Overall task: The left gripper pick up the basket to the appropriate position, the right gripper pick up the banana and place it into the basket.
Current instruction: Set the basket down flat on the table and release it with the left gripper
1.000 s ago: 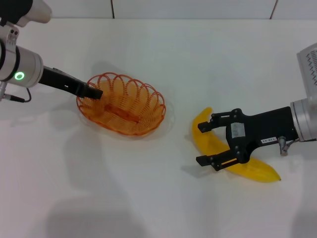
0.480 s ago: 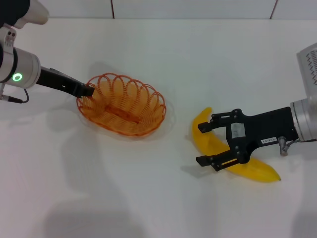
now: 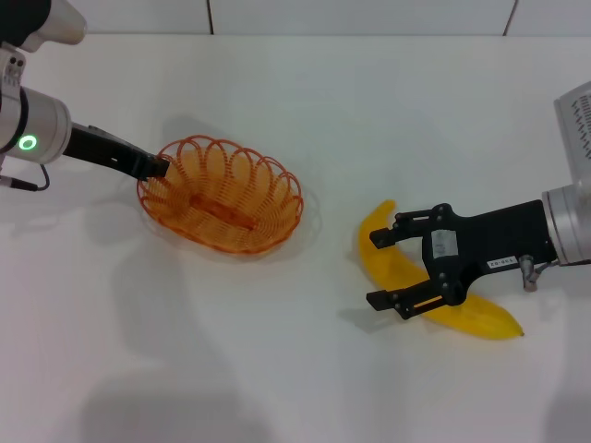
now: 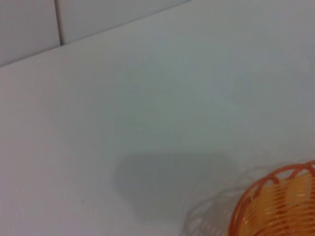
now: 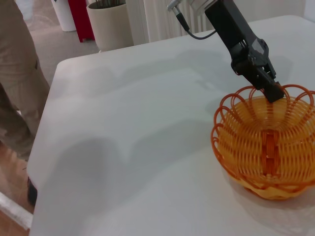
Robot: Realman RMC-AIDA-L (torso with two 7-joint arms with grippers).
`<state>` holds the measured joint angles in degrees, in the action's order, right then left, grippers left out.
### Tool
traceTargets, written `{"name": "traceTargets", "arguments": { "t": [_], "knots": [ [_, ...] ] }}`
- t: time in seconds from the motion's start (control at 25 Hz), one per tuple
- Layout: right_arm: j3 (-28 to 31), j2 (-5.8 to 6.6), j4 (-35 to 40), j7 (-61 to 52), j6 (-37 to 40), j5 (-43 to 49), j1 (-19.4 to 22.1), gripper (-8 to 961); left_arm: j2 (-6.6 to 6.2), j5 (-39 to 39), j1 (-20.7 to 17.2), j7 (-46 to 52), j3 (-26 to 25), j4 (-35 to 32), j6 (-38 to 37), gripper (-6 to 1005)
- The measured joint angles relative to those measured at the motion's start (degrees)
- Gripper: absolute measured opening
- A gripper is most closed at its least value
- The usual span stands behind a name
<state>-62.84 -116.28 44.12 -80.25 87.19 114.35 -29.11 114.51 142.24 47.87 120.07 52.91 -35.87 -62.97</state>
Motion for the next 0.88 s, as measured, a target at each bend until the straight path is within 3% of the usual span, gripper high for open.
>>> {"name": "traceTargets", "arguments": {
  "t": [0.48, 0.88],
  "knots": [
    [0.0, 0.08, 0.0, -0.33, 0.0, 0.01, 0.01, 876, 0.64, -3.51, -1.12, 0.34, -1.38, 0.22, 0.87, 60],
    [0.0, 0.06, 0.16, -1.23, 0.0, 1.47, -0.28, 877, 0.44, -7.02, -3.02, 2.41, -1.96, 0.3, 1.54, 62]
  ]
}}
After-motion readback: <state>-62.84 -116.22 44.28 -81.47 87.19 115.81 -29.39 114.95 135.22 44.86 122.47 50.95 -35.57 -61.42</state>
